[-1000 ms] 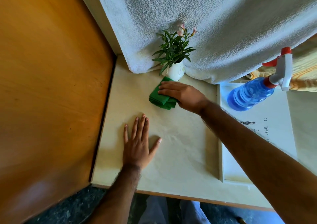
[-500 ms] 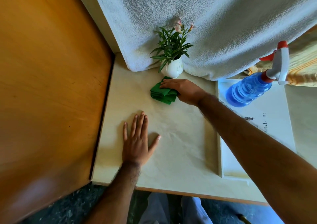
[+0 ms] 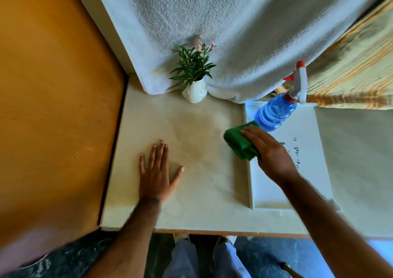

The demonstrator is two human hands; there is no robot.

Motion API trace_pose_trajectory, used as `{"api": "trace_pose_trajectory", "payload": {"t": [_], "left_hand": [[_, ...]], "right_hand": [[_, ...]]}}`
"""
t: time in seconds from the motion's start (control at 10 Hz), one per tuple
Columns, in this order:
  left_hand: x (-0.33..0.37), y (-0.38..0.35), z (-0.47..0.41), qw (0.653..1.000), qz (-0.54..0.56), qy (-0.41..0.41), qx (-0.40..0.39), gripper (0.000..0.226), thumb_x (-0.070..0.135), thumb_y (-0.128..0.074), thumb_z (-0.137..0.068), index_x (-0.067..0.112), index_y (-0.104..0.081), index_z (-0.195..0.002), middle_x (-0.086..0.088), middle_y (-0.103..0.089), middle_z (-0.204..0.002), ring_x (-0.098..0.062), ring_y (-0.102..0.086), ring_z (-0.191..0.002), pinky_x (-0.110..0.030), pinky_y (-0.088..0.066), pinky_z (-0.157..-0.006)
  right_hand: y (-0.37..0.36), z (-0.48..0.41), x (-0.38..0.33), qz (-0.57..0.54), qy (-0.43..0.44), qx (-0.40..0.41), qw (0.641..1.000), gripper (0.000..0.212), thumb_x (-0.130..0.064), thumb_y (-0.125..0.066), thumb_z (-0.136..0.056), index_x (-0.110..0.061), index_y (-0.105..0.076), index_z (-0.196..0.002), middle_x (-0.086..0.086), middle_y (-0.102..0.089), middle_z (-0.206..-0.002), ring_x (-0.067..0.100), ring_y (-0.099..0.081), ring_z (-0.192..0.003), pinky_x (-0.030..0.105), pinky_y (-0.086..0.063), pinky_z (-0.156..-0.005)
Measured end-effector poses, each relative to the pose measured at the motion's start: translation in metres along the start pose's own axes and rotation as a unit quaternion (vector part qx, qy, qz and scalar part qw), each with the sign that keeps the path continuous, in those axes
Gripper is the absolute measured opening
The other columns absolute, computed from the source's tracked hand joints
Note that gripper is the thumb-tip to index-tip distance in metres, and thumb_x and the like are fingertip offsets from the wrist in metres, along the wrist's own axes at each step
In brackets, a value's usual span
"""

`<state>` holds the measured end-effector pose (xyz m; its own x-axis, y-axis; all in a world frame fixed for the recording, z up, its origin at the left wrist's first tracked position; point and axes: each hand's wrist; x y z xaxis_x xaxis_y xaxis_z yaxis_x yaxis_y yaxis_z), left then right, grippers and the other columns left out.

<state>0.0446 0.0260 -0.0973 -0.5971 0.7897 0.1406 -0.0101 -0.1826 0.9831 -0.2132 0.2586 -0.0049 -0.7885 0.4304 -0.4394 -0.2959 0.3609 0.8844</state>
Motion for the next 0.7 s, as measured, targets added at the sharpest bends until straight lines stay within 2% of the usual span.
{"api": "trace_pose_trajectory", "payload": {"t": [0.1, 0.2, 0.3, 0.4, 0.5, 0.6, 0.7], "left_hand": [[0.0, -0.001, 0.0, 1.0, 0.004, 0.002, 0.004, 0.091, 0.072, -0.028, -0.098, 0.013, -0.02, -0.167, -0.006, -0.02, -0.176, -0.026, -0.021, -0.163, -0.063, -0.019, -0.129], [0.001, -0.004, 0.0, 1.0, 0.005, 0.001, 0.015, 0.091, 0.072, -0.029, -0.098, 0.014, -0.021, -0.167, -0.006, -0.022, -0.176, -0.026, -0.022, -0.162, -0.063, -0.018, -0.129], [0.001, -0.005, 0.0, 1.0, 0.004, -0.002, 0.018, 0.091, 0.073, -0.027, -0.098, 0.014, -0.02, -0.167, -0.006, -0.021, -0.176, -0.026, -0.021, -0.163, -0.062, -0.016, -0.13], [0.002, -0.006, 0.0, 1.0, -0.001, -0.004, 0.027, 0.091, 0.072, -0.029, -0.098, 0.013, -0.022, -0.167, -0.006, -0.023, -0.176, -0.026, -0.023, -0.162, -0.062, -0.016, -0.13], [0.0, -0.007, -0.001, 0.999, -0.002, -0.002, 0.033, 0.09, 0.071, -0.032, -0.098, 0.012, -0.025, -0.166, -0.007, -0.026, -0.175, -0.026, -0.026, -0.161, -0.061, -0.017, -0.13], [0.003, -0.007, 0.0, 1.0, -0.008, -0.003, 0.022, 0.09, 0.07, -0.031, -0.097, 0.012, -0.025, -0.166, -0.008, -0.026, -0.175, -0.027, -0.027, -0.161, -0.062, -0.016, -0.13], [0.003, -0.005, 0.0, 1.0, 0.005, 0.0, -0.016, 0.095, 0.075, -0.019, -0.096, 0.011, -0.023, -0.166, -0.01, -0.024, -0.175, -0.03, -0.025, -0.161, -0.065, -0.017, -0.129]], "right_hand": [[0.003, 0.047, 0.028, 0.038, -0.048, 0.036, 0.997, 0.063, 0.024, -0.062, -0.08, -0.001, -0.06, -0.139, 0.017, -0.059, -0.144, 0.034, -0.054, -0.137, 0.051, -0.047, -0.111], [-0.001, 0.078, 0.05, 0.064, -0.083, 0.038, 0.994, 0.066, 0.026, -0.064, -0.076, 0.002, -0.06, -0.138, 0.021, -0.058, -0.144, 0.038, -0.055, -0.135, 0.053, -0.047, -0.111], [-0.012, 0.097, 0.064, 0.084, -0.094, -0.009, 0.992, 0.071, 0.02, -0.07, -0.078, -0.001, -0.053, -0.144, 0.022, -0.052, -0.15, 0.039, -0.049, -0.14, 0.054, -0.044, -0.114], [-0.019, 0.107, 0.066, 0.109, -0.106, -0.091, 0.984, 0.078, -0.016, -0.067, -0.091, -0.006, -0.029, -0.159, 0.017, -0.024, -0.167, 0.032, -0.02, -0.156, 0.043, -0.018, -0.128], [-0.018, 0.111, 0.059, 0.122, -0.109, -0.144, 0.976, 0.088, -0.055, -0.04, -0.098, -0.008, -0.005, -0.163, 0.01, 0.003, -0.172, 0.023, 0.004, -0.159, 0.036, 0.001, -0.13], [-0.012, 0.111, 0.054, 0.122, -0.116, -0.157, 0.973, 0.096, -0.072, -0.028, -0.097, -0.009, 0.001, -0.163, 0.009, 0.009, -0.172, 0.019, 0.011, -0.159, 0.04, -0.003, -0.13], [-0.001, 0.092, 0.032, 0.125, -0.102, -0.137, 0.977, 0.103, -0.079, -0.021, -0.096, 0.001, -0.015, -0.161, 0.018, -0.007, -0.171, 0.027, -0.003, -0.159, 0.046, -0.014, -0.129]]}}
Point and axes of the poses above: each hand's wrist, its own z-axis away from the middle knuckle, its own y-axis out of the back of the hand, x = y × z
